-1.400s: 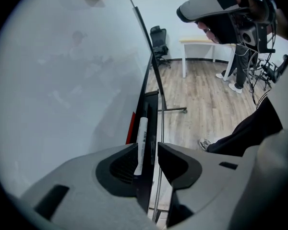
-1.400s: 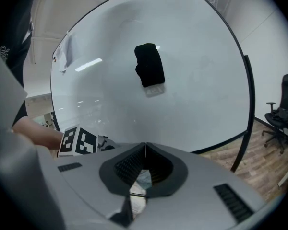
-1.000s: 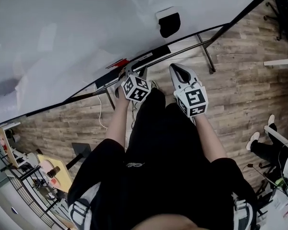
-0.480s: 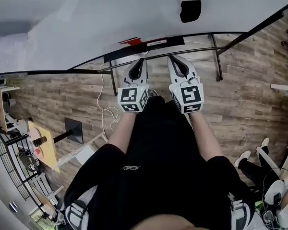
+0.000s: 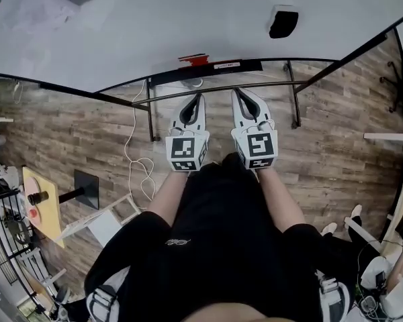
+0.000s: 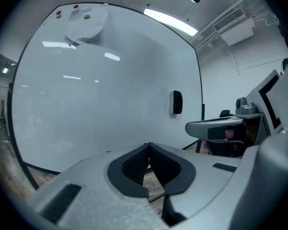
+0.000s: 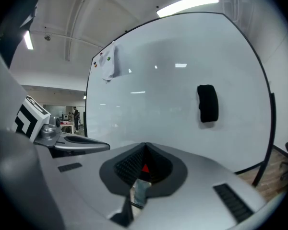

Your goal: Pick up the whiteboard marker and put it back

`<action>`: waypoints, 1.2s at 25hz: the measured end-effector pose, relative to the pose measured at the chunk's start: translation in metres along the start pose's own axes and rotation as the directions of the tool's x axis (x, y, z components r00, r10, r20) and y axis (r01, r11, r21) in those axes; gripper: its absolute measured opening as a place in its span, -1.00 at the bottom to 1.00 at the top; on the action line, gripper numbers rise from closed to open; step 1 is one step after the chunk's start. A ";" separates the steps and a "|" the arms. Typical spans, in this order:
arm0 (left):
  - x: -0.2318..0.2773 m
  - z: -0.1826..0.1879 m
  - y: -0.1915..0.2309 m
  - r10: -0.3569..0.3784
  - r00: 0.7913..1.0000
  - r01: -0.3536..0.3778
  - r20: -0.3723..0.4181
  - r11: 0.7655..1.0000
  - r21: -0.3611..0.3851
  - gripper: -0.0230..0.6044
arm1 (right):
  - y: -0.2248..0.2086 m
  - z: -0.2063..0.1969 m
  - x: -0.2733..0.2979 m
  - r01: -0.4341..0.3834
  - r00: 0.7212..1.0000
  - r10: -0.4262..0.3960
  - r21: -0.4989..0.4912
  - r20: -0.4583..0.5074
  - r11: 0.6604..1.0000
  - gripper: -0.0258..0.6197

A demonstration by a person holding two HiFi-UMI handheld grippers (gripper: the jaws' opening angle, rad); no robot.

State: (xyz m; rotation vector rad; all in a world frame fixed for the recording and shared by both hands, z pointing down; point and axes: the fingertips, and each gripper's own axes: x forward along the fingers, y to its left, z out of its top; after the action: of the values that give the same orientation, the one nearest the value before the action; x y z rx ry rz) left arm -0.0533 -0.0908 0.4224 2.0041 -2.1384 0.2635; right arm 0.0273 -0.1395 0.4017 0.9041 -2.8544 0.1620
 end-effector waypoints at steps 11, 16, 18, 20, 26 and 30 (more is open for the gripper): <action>-0.074 0.005 0.017 0.006 0.998 -0.002 0.062 0.998 -0.062 -0.90 | 0.065 0.009 -0.037 0.045 0.999 -0.047 -0.118 -0.009 0.992 -0.91; -0.092 0.003 0.005 -0.014 0.996 0.020 0.086 0.997 -0.076 -0.90 | 0.065 0.008 -0.069 0.078 0.997 -0.080 -0.136 -0.009 0.988 -0.91; -0.098 0.009 -0.001 -0.016 0.995 0.022 0.101 0.998 -0.064 -0.90 | 0.064 0.014 -0.076 0.086 0.996 -0.086 -0.141 0.000 0.986 -0.91; -0.100 0.017 -0.006 -0.015 0.993 0.021 0.117 0.998 -0.051 -0.90 | 0.062 0.022 -0.079 0.084 0.996 -0.082 -0.149 0.016 0.985 -0.91; -0.100 0.034 -0.020 0.007 0.989 -0.001 0.146 0.999 -0.037 -0.90 | 0.053 0.039 -0.091 0.064 0.996 -0.054 -0.151 0.066 0.986 -0.91; -0.100 0.049 -0.044 0.021 0.986 -0.020 0.166 1.000 -0.008 -0.90 | 0.040 0.051 -0.105 0.047 0.995 -0.033 -0.146 0.096 0.988 -0.91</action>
State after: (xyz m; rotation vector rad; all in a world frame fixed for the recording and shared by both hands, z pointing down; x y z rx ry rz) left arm -0.0045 -0.0107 0.3489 2.0683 -2.2551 0.0949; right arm 0.0838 -0.0548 0.3310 0.9612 -2.8837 -0.0987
